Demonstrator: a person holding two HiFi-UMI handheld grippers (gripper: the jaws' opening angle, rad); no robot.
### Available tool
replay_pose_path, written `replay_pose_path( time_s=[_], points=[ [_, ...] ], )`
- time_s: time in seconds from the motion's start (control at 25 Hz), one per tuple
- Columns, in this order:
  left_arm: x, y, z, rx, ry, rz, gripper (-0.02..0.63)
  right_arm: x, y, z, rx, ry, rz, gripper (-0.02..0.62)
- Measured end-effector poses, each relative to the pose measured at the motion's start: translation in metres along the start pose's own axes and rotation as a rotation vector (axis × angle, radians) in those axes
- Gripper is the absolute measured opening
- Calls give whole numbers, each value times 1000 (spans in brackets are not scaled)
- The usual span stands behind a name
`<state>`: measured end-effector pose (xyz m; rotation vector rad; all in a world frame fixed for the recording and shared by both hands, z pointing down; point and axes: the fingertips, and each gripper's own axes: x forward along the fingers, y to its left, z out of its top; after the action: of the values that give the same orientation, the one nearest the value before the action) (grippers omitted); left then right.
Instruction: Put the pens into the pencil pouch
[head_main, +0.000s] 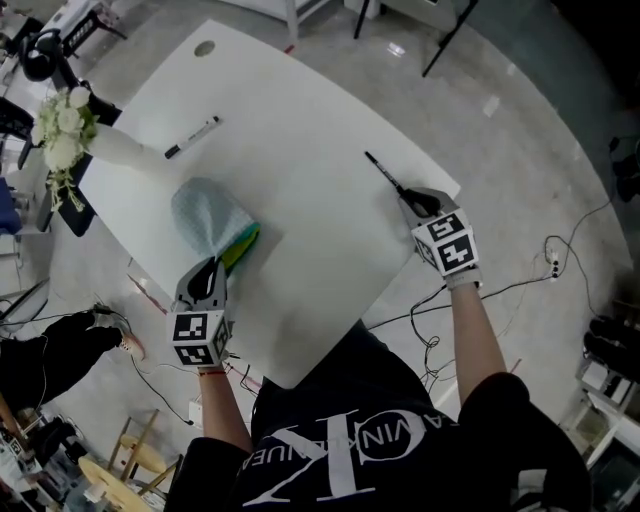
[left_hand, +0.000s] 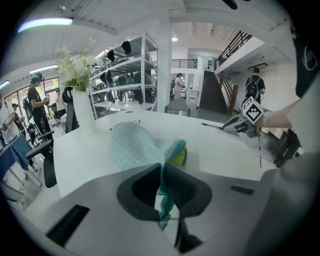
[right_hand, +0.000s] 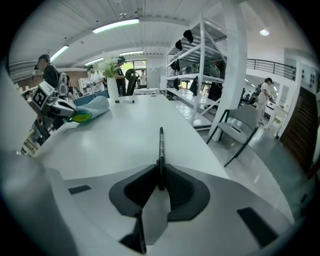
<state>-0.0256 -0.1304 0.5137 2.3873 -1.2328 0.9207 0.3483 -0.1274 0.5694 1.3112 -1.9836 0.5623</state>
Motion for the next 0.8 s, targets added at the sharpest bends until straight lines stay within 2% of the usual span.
replay_pose_path(
  time_s=[0.2, 0.4, 0.64, 0.8],
  points=[
    [-6, 5, 1, -8, -10, 7, 29, 0, 14, 9, -11, -25, 14, 66],
    [-13, 18, -4, -64, -26, 26, 29, 2, 45, 25, -6, -57, 67, 66],
    [-18, 30, -7, -152, -58, 27, 29, 1, 125, 60, -6, -109, 241, 66],
    [-21, 38, -7, -165, -70, 33, 29, 4, 185, 78, -38, -112, 358, 67]
  ],
)
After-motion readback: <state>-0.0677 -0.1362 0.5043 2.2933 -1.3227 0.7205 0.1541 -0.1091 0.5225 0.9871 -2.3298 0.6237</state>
